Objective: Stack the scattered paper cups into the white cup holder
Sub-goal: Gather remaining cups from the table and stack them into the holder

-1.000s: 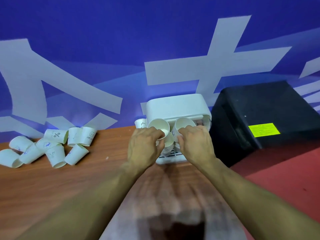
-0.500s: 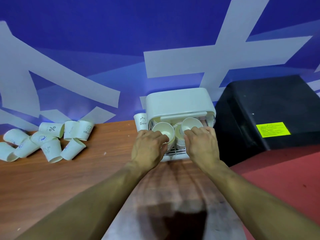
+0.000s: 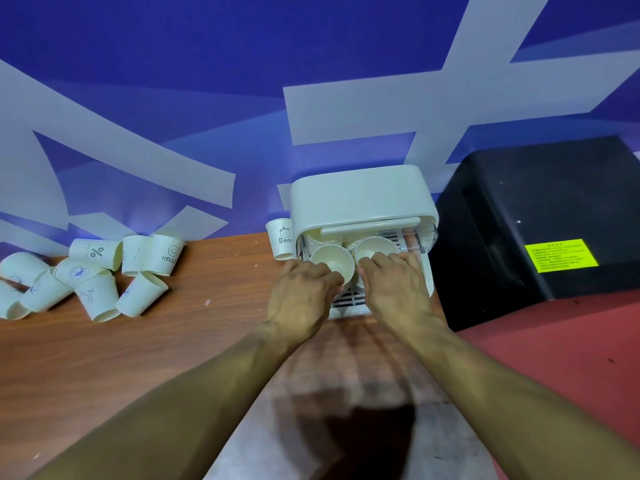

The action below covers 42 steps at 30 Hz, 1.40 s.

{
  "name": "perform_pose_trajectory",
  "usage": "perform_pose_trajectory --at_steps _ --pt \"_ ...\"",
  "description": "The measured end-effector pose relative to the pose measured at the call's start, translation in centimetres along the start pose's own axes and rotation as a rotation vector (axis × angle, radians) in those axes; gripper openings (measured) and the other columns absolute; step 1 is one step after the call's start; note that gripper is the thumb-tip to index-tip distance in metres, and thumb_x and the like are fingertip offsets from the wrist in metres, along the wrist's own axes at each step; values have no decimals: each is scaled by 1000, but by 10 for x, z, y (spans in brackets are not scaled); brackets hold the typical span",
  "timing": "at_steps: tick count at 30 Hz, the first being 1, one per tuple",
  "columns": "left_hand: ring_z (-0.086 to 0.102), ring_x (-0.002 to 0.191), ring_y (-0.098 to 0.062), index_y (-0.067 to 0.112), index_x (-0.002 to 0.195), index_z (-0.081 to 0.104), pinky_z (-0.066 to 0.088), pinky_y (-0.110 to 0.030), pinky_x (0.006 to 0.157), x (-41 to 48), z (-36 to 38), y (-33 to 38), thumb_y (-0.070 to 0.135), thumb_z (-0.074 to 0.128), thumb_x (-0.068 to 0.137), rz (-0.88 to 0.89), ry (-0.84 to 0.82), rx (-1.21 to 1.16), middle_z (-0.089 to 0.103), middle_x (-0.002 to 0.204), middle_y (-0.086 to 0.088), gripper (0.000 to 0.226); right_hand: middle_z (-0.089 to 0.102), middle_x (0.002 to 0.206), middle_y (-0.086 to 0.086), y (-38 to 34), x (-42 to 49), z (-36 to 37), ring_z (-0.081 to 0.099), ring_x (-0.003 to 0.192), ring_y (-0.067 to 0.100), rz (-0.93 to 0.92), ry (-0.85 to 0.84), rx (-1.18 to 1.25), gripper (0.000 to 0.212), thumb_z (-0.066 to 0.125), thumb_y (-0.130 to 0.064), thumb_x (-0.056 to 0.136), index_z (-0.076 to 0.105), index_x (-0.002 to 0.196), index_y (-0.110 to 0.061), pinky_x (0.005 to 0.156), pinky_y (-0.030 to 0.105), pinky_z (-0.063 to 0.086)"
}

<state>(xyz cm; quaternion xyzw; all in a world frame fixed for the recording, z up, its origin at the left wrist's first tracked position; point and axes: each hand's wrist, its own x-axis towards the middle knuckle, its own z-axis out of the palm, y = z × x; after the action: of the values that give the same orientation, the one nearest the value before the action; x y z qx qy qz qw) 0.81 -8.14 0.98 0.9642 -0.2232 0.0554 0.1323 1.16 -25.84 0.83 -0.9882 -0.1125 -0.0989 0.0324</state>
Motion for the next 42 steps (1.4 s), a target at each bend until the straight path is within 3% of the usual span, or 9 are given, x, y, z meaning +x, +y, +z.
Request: perform_pose_trajectory --at_steps 13,24,26,30,35,39,42 --pt "59 71 -22 26 82 70 32 -31 73 -2 12 -5 41 41 93 -16 -41 -15 65 74 5 34 55 60 1 -2 -5 12 53 55 27 13 -13 -4 17 75 -9 68 60 69 -16 72 37 32" --pt "57 73 -26 20 78 68 34 -32 63 5 17 -9 32 54 94 -122 -111 -105 64 75 0 24 57 62 -1 -5 -4 25 56 57 25 14 -139 9 16 76 -11 68 61 69 -18 77 40 36" --pt "59 75 -26 21 81 70 41 -34 66 6 17 -9 33 54 93 -139 -119 -130 66 79 0 23 57 61 -2 -4 -4 25 56 57 25 24 -147 25 15 75 -11 69 61 70 -18 78 39 32" --pt "60 84 -26 22 90 71 43 -36 72 10 15 -3 35 52 94 -170 -142 -151 67 87 0 23 57 61 -1 -5 -2 21 58 55 27 27 -158 66 12 72 -12 75 62 70 -17 77 42 43" --pt "58 104 -24 26 111 67 45 -35 84 8 5 1 35 59 93 -221 -170 -214 67 107 0 22 64 81 5 -3 3 13 60 77 30 22 -203 121 17 55 -27 92 64 86 -14 83 41 37" --pt "53 113 -17 26 119 65 44 -31 90 -5 -18 -4 38 64 91 -229 -91 -295 61 120 6 30 64 87 4 -9 2 0 60 79 30 -18 -71 174 14 65 -17 84 69 96 -11 74 40 47" --pt "53 114 -15 29 116 65 45 -30 92 -22 -35 -14 40 66 89 -263 -53 -295 60 121 9 30 64 87 5 -29 4 -16 59 78 30 -66 60 256 17 61 -13 81 69 96 -10 74 42 51"
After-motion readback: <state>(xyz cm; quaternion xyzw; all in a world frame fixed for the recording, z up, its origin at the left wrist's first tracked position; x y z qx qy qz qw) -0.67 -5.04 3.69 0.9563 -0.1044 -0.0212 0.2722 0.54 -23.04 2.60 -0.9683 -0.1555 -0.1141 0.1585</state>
